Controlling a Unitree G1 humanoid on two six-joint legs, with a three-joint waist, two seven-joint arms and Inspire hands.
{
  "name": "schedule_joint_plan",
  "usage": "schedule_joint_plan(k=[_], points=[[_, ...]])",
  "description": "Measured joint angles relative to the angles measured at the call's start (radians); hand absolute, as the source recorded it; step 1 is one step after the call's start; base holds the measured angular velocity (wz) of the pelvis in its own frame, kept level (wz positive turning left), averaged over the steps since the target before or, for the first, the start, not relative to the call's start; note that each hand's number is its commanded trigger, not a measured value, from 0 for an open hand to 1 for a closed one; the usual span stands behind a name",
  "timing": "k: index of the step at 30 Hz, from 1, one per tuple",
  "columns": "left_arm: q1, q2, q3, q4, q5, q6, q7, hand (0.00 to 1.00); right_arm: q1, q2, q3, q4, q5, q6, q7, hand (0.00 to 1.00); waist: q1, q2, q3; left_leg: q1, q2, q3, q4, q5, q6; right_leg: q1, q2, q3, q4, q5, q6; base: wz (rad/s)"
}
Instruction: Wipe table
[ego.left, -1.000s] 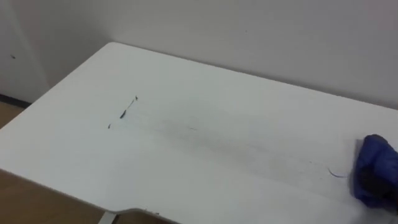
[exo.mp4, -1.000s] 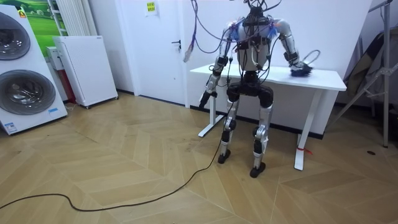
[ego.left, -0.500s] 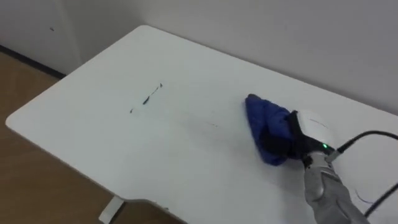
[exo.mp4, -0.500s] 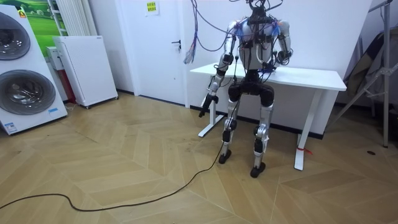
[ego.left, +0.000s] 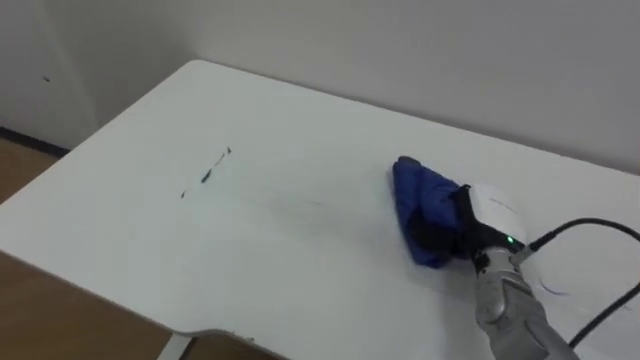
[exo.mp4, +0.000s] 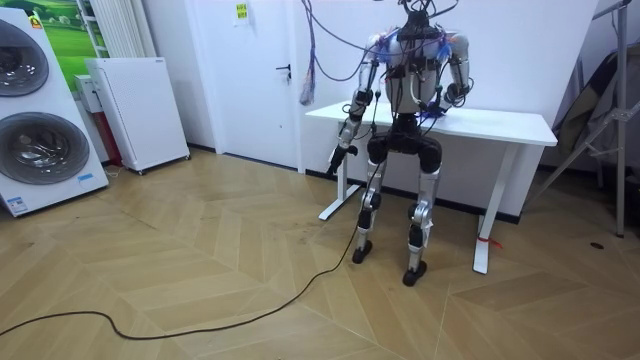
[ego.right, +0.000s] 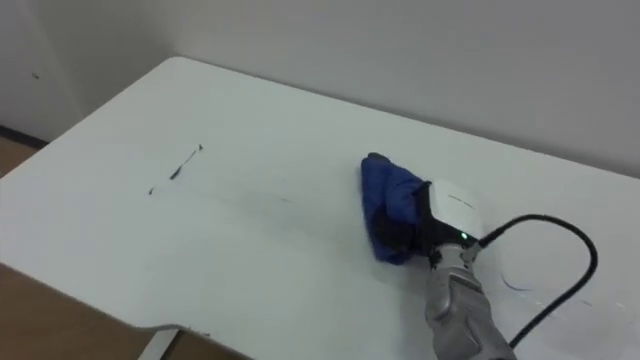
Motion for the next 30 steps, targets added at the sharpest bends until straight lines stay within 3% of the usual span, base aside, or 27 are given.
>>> schedule_joint_plan(k=[2, 4, 7, 9, 12, 14, 18, 21, 25, 28, 30], points=[[0.01, 0.005, 0.0, 0.0, 0.001, 0.005, 0.0, 0.0, 0.012, -0.002, -0.005, -0.01, -0.005, -0.001, -0.003, 1.0, 0.004, -0.007, 0.0001, 0.001, 0.0, 0.004, -0.001, 0.0, 0.001, -0.008, -0.001, 0.005, 0.002, 0.0, 0.0, -0.08], [0.027, 0.014, 0.0, 0.007, -0.002, 0.005, 0.004, 0.0, 0.024, -0.01, -0.013, 0.001, -0.004, -0.028, -0.02, 1.0, -0.003, -0.013, 0.0021, 0.003, 0.0, 0.004, 0.0, 0.0, 0.001, -0.008, -0.001, 0.001, 0.003, 0.001, -0.001, 0.0], [0.06, 0.023, 0.007, 0.027, -0.002, 0.004, 0.019, 0.0, 0.059, -0.014, -0.027, 0.048, 0.016, -0.103, -0.09, 1.0, -0.03, -0.013, 0.002, 0.003, -0.001, 0.006, 0.006, 0.0, 0.001, 0.002, -0.003, -0.009, -0.001, 0.001, 0.0, 0.18], [0.078, 0.03, 0.033, 0.028, 0.002, -0.009, 0.021, 0.0, 0.138, -0.016, -0.103, 0.063, 0.039, -0.174, -0.161, 1.0, -0.058, -0.011, 0.0009, 0.009, -0.006, 0.009, 0.007, 0.001, 0.004, 0.023, -0.009, -0.025, -0.003, 0.001, 0.0, 0.42], [0.097, 0.035, 0.096, 0.029, 0.01, -0.013, 0.032, 0.0, 0.25, -0.018, -0.211, 0.066, 0.102, -0.239, -0.239, 1.0, -0.098, -0.011, -0.0021, 0.019, -0.009, 0.021, 0.003, 0.0, 0.007, 0.039, -0.014, -0.032, -0.004, -0.003, 0.005, 0.14], [0.096, 0.034, 0.14, 0.03, 0.024, -0.013, 0.036, 0.0, 0.31, -0.024, -0.286, 0.069, 0.127, -0.261, -0.286, 1.0, -0.127, -0.013, -0.003, 0.02, -0.011, 0.023, 0.002, 0.0, 0.007, 0.04, -0.016, -0.028, -0.004, -0.003, 0.006, 0.0], [0.068, 0.027, 0.203, 0.03, 0.075, -0.023, 0.038, 0.0, 0.368, -0.07, -0.395, 0.153, 0.152, -0.297, -0.337, 1.0, -0.167, -0.01, -0.0173, 0.03, -0.008, 0.049, -0.001, -0.003, 0.011, 0.046, -0.019, -0.025, -0.002, -0.003, 0.006, -0.17], [0.047, 0.028, 0.178, 0.026, 0.074, -0.053, 0.038, 0.0, 0.368, -0.095, -0.402, 0.187, 0.16, -0.297, -0.337, 1.0, -0.188, -0.011, -0.0231, 0.037, -0.008, 0.06, 0.006, -0.007, 0.013, 0.051, -0.022, -0.017, -0.001, -0.004, 0.009, -0.13], [0.032, 0.02, 0.142, 0.02, 0.074, -0.058, 0.044, 0.0, 0.368, -0.107, -0.406, 0.191, 0.162, -0.286, -0.317, 1.0, -0.183, -0.01, -0.0235, 0.038, -0.007, 0.066, 0.016, -0.008, 0.014, 0.052, -0.02, 0.004, 0.003, -0.004, 0.01, -0.06], [0.036, 0.016, 0.103, 0.021, 0.052, -0.052, 0.062, 0.0, 0.345, -0.104, -0.386, 0.17, 0.15, -0.238, -0.298, 1.0, -0.174, -0.009, -0.0231, 0.041, -0.003, 0.074, 0.017, -0.008, 0.014, 0.045, -0.019, 0.008, 0.012, -0.004, 0.009, -0.09], [0.035, 0.005, 0.084, 0.03, 0.047, -0.048, 0.062, 0.0, 0.337, -0.099, -0.369, 0.101, 0.107, -0.16, -0.268, 1.0, -0.142, -0.004, -0.02, 0.045, 0.001, 0.08, 0.014, -0.009, 0.013, 0.034, -0.014, 0.031, 0.017, -0.002, 0.006, -0.3]])
